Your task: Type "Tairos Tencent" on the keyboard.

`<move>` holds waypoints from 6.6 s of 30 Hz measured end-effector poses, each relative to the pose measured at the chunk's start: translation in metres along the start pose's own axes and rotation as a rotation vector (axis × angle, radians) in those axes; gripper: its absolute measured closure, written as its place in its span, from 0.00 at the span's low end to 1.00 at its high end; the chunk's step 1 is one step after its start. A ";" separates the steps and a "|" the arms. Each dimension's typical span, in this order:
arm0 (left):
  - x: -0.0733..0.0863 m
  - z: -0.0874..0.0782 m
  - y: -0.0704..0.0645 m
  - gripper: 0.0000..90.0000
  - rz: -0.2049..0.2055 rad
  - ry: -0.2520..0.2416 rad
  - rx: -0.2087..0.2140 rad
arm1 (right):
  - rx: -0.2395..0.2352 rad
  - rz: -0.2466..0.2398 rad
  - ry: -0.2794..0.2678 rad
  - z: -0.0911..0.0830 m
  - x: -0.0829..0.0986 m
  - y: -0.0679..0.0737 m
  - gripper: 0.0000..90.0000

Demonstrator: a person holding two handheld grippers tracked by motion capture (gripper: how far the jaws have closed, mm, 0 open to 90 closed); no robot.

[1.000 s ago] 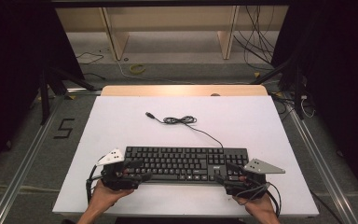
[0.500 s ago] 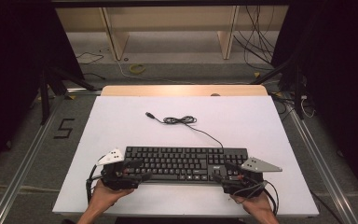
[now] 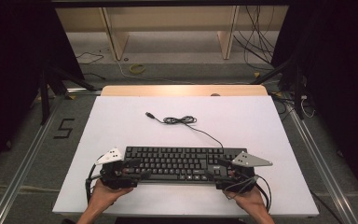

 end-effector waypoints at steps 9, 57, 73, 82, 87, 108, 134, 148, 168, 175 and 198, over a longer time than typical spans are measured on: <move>0.000 -0.001 0.004 0.31 -0.011 0.001 -0.018 | -0.014 -0.006 0.021 0.014 -0.014 0.004 0.35; 0.017 -0.012 0.041 0.88 -0.076 0.133 -0.206 | -0.062 -0.087 0.217 0.117 -0.063 0.043 0.80; 0.026 -0.010 0.047 0.99 -0.094 0.201 -0.221 | -0.074 -0.123 0.278 0.152 -0.066 0.063 1.00; 0.030 -0.008 0.050 0.99 -0.102 0.226 -0.223 | -0.067 -0.119 0.297 0.164 -0.065 0.064 1.00; 0.031 -0.007 0.052 0.99 -0.102 0.240 -0.225 | -0.066 -0.117 0.304 0.167 -0.064 0.063 1.00; 0.037 -0.003 0.054 0.99 -0.109 0.285 -0.226 | -0.069 -0.111 0.326 0.172 -0.060 0.064 1.00; 0.026 -0.006 0.047 0.87 -0.094 0.204 -0.183 | -0.103 -0.091 0.271 0.155 -0.069 0.065 0.98; 0.017 -0.005 0.042 0.58 -0.088 0.151 -0.146 | -0.132 -0.097 0.237 0.141 -0.073 0.066 0.77; 0.007 -0.004 0.041 0.40 -0.078 0.112 -0.146 | -0.154 -0.088 0.232 0.129 -0.066 0.065 0.54; 0.007 -0.004 0.041 0.40 -0.078 0.112 -0.146 | -0.154 -0.094 0.229 0.129 -0.066 0.065 0.53; 0.003 0.004 0.048 0.52 -0.092 0.135 -0.176 | -0.127 -0.081 0.216 0.112 -0.058 0.056 0.41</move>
Point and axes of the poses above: each handheld gripper's, and its own axes: z roughly forward along the jaws, x roughly out of its underside, y roughly to its left, the point moved 9 cm from there along z, roughly forward along the jaws, and after that the axes turned 13 degrees about y, right-handed, at the moved point
